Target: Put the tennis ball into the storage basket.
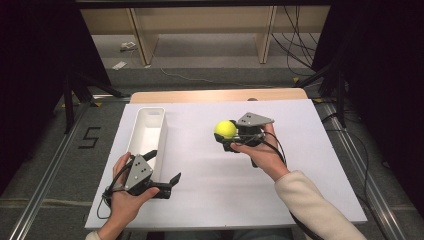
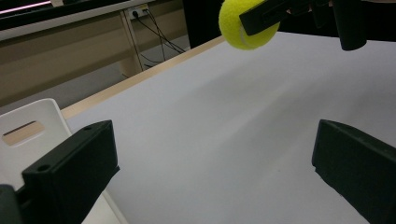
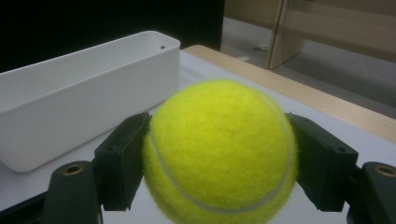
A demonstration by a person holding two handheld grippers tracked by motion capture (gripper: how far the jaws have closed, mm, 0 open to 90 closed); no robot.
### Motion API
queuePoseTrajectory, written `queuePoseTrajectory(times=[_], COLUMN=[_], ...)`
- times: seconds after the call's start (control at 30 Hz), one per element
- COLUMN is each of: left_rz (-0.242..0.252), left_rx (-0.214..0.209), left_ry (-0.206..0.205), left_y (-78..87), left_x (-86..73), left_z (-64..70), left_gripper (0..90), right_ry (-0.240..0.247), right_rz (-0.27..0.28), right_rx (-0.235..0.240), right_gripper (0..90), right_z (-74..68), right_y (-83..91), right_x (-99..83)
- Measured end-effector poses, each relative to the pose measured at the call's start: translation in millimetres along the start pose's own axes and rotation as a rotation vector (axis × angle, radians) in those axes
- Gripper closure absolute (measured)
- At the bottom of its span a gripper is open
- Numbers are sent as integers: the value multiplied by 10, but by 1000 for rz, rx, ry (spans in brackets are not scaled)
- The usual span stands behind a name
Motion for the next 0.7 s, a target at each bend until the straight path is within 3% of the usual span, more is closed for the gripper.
queuePoseTrajectory(times=[0.7], left_rz=[-1], left_rx=[1], left_ry=[0], left_y=[2], left_x=[-3], left_z=[-2], left_gripper=[0], right_ry=[3], right_rz=[9], right_rx=[13], right_gripper=[267], right_z=[-50], right_y=[-54], right_x=[60])
Point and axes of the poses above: each handheld gripper's, and its own axes: y roughly backward along the jaws, x roughly out of its top, z roughly to its right, the point moved 9 cm from there along -y, roughly forward along the jaws, and after that the axes turned 6 degrees about z, right-handed, at the moved point
